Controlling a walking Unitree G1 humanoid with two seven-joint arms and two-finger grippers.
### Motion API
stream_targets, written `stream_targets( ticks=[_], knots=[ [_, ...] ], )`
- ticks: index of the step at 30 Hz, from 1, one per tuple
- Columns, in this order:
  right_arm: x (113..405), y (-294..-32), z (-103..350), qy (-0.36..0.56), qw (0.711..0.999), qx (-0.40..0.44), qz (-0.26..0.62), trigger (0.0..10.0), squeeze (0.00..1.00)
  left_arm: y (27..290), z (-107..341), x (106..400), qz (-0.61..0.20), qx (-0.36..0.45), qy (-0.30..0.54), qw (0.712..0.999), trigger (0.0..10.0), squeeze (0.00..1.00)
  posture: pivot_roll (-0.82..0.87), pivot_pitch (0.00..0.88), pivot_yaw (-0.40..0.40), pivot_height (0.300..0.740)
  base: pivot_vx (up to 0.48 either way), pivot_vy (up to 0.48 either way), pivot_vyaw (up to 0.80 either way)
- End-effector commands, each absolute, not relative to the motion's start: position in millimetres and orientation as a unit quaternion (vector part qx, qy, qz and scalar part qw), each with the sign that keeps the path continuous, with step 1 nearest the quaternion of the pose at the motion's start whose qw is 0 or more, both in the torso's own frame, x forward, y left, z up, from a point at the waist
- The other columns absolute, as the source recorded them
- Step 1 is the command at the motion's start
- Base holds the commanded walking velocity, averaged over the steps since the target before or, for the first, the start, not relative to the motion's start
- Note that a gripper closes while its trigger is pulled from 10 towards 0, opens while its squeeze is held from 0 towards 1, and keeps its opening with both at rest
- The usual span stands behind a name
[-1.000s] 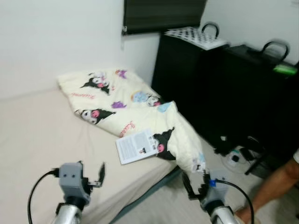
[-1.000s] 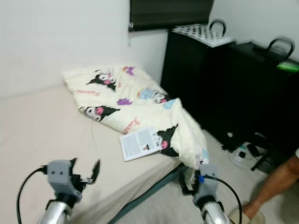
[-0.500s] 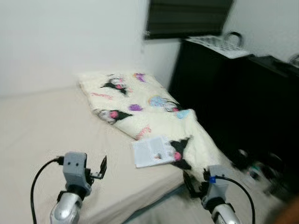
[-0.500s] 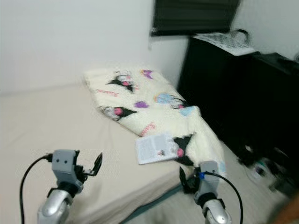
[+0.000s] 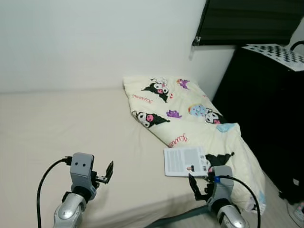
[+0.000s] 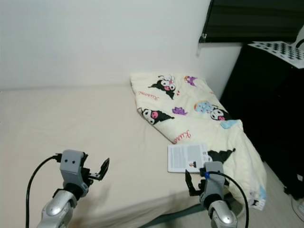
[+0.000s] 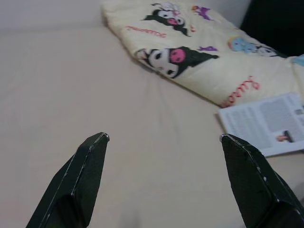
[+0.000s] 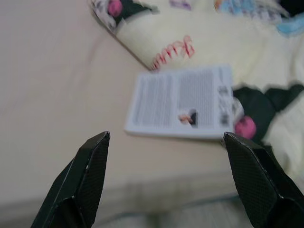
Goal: Clean up the room
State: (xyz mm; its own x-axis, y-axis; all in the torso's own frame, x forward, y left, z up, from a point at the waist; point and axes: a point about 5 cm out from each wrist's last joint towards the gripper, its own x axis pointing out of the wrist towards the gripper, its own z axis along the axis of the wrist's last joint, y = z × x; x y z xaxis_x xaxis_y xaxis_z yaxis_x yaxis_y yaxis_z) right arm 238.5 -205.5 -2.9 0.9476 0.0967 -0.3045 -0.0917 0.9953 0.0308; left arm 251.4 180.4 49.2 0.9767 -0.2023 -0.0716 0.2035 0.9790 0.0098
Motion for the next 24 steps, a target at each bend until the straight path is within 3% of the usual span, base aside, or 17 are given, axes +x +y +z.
stream_targets(
  ticks=[1,5,13,17,24],
  knots=[
    [235.8,-213.3,-6.4,0.168,0.985,0.012,0.033,10.0,0.0,176.5,41.8,249.2,-0.115,0.005,0.054,0.992,10.0,0.0,-0.05,0.0,-0.104,0.74,0.0,-0.48,0.0],
    [238.7,-207.8,-6.3,0.169,0.984,0.017,0.052,10.0,0.0,174.7,41.8,250.9,-0.118,0.005,0.055,0.992,10.0,0.0,-0.05,0.0,-0.102,0.74,0.0,-0.48,0.3],
    [249.2,-201.3,-3.6,0.171,0.983,0.007,0.063,10.0,0.0,175.1,42.6,258.3,-0.11,0.006,0.059,0.992,10.0,0.0,-0.05,0.0,-0.107,0.74,0.0,-0.438,0.8],
    [249.4,-205.6,-3.9,0.173,0.983,-0.001,0.054,10.0,0.0,178.2,41.4,259.7,-0.098,0.0,0.062,0.993,10.0,0.0,-0.05,0.0,-0.109,0.74,0.0,0.0,0.72],
    [252.7,-210.7,-2.6,0.174,0.984,-0.003,0.034,10.0,0.0,184.9,37.5,262.0,-0.089,-0.003,0.071,0.993,10.0,0.0,-0.06,0.0,-0.108,0.74,0.0,0.0,0.0]
  ],
)
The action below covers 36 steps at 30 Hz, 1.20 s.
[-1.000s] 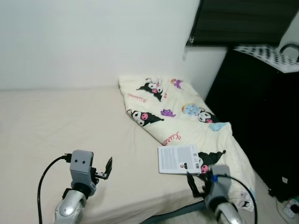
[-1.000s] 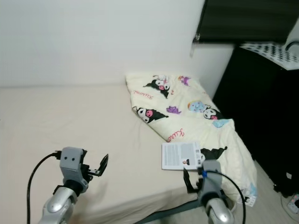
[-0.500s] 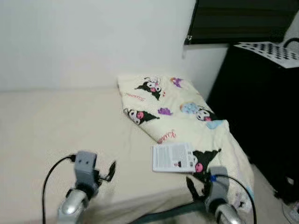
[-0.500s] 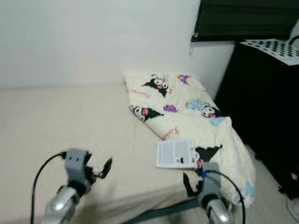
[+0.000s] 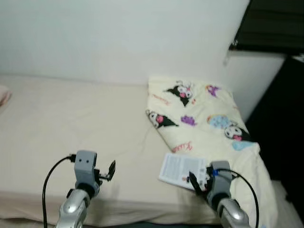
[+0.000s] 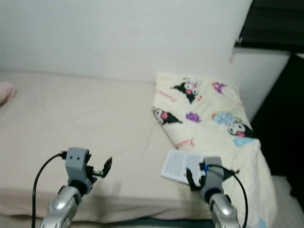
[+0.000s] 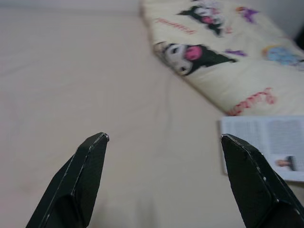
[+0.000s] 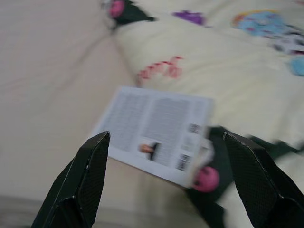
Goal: Clean up the room
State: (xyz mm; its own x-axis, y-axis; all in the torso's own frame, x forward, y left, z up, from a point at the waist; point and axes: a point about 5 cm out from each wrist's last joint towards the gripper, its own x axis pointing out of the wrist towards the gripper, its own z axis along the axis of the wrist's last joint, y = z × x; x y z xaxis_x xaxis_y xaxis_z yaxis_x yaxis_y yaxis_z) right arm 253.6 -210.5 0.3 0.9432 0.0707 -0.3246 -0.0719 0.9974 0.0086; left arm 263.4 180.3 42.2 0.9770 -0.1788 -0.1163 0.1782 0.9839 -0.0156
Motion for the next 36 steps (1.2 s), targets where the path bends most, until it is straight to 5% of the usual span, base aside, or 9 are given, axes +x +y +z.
stream_targets(
  ticks=[1,14,27,36],
  knots=[
    [254.2,-210.3,-1.7,0.173,0.984,-0.003,0.034,10.0,0.0,187.3,36.1,262.4,-0.086,-0.008,0.074,0.994,10.0,0.0,-0.06,0.0,-0.108,0.74,0.0,0.0,0.0],
    [262.5,-209.8,2.7,0.168,0.985,-0.007,0.033,10.0,0.0,210.2,21.6,262.7,-0.037,-0.023,0.108,0.993,10.0,0.0,-0.07,0.0,-0.115,0.74,0.0,-0.43,0.0],
    [272.1,-208.0,10.9,0.157,0.987,-0.008,0.036,10.0,0.0,195.1,43.0,284.1,-0.064,-0.028,0.059,0.996,10.0,0.0,-0.07,0.0,-0.115,0.74,0.0,-0.459,0.0],
    [272.7,-203.5,11.1,0.155,0.987,-0.006,0.042,10.0,0.0,184.2,44.9,290.7,-0.071,-0.063,0.062,0.994,10.0,0.0,-0.07,0.0,-0.109,0.74,0.0,0.0,0.0]
  ],
)
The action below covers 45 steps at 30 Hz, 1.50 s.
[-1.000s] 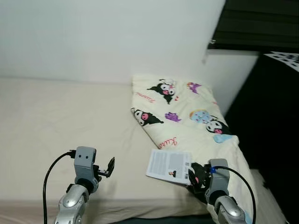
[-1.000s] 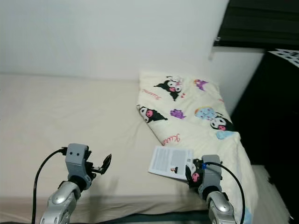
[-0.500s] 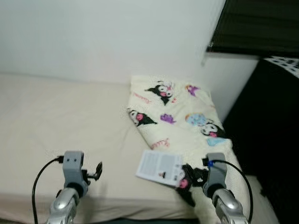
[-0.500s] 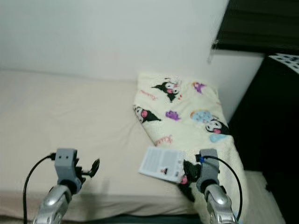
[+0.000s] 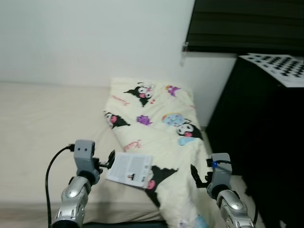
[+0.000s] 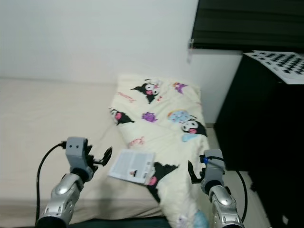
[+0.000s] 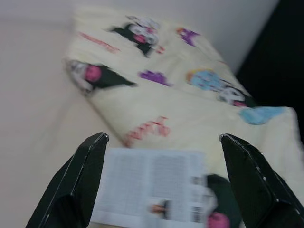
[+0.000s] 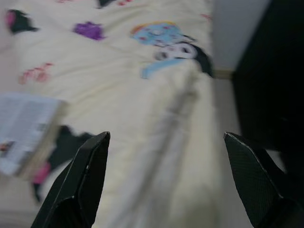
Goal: Clean up the room
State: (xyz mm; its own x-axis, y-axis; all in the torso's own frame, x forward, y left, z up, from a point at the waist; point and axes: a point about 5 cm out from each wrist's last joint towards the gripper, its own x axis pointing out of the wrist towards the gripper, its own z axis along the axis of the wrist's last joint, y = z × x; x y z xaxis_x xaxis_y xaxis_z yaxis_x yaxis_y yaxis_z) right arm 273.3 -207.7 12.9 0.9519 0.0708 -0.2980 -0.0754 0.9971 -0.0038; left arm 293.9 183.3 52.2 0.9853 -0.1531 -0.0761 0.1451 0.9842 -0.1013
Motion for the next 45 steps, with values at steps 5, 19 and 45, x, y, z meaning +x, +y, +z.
stream_targets(
  ticks=[5,19,45],
  knots=[
    [273.3,-201.6,11.6,0.154,0.987,-0.002,0.044,10.0,0.0,182.4,40.1,289.9,-0.078,-0.09,0.077,0.99,10.0,0.0,-0.08,0.0,-0.105,0.74,0.0,0.0,0.0],
    [274.3,-197.3,12.2,0.153,0.987,0.004,0.05,10.0,0.0,192.4,33.5,285.7,-0.043,-0.122,0.091,0.987,10.0,0.0,-0.07,0.0,-0.107,0.74,0.0,-0.24,0.0],
    [282.6,-186.5,14.1,0.166,0.984,0.015,0.056,10.0,0.0,212.4,-12.9,266.2,0.009,-0.41,0.224,0.884,10.0,0.0,-0.07,0.0,-0.099,0.74,0.0,0.0,0.0]
  ],
)
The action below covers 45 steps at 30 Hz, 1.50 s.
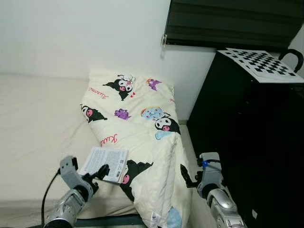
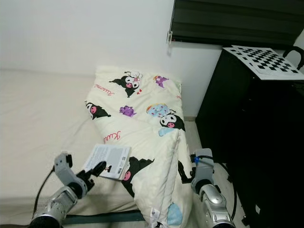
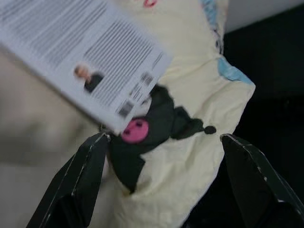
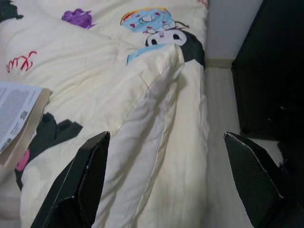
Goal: Clean up the room
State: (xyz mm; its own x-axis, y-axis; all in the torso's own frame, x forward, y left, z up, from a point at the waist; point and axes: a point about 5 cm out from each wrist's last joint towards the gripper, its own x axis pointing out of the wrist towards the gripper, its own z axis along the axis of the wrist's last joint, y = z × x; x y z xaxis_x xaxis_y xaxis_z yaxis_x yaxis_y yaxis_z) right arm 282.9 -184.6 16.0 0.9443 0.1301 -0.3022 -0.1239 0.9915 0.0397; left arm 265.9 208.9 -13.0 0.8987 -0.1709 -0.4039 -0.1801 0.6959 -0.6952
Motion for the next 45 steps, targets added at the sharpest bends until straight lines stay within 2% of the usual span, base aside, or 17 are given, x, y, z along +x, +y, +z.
stream_targets(
  ticks=[1,10,26,31,34,45],
  knots=[
    [284.4,-186.6,14.3,0.173,0.983,0.013,0.052,10.0,0.0,214.4,-11.9,267.7,0.017,-0.421,0.218,0.88,10.0,0.0,-0.07,0.0,-0.098,0.74,0.0,0.0,0.0],
    [299.7,-183.7,34.6,0.137,0.988,0.032,0.058,10.0,0.0,216.1,10.2,291.9,0.028,-0.469,0.152,0.869,10.0,0.0,-0.07,0.0,-0.094,0.705,0.0,0.0,0.0],
    [317.0,-187.4,59.7,0.102,0.993,0.038,0.055,10.0,0.0,226.2,17.1,301.8,0.076,-0.462,0.145,0.871,10.0,0.0,-0.08,0.0,-0.093,0.645,0.0,0.0,0.0],
    [319.0,-188.9,63.7,0.098,0.993,0.039,0.055,10.0,0.0,228.2,20.0,304.5,0.084,-0.481,0.137,0.862,10.0,0.0,-0.08,0.0,-0.093,0.63,0.0,0.0,0.0],
    [320.8,-189.7,67.5,0.092,0.994,0.038,0.055,10.0,0.0,219.4,20.2,307.5,0.072,-0.528,0.151,0.833,10.0,0.0,-0.09,0.0,-0.088,0.615,0.0,0.0,0.0],
    [325.4,-188.4,79.2,0.073,0.995,0.039,0.058,10.0,0.0,192.1,31.3,321.6,0.008,-0.535,0.161,0.829,10.0,0.0,-0.09,0.0,-0.08,0.575,0.0,0.0,0.0]
  ],
)
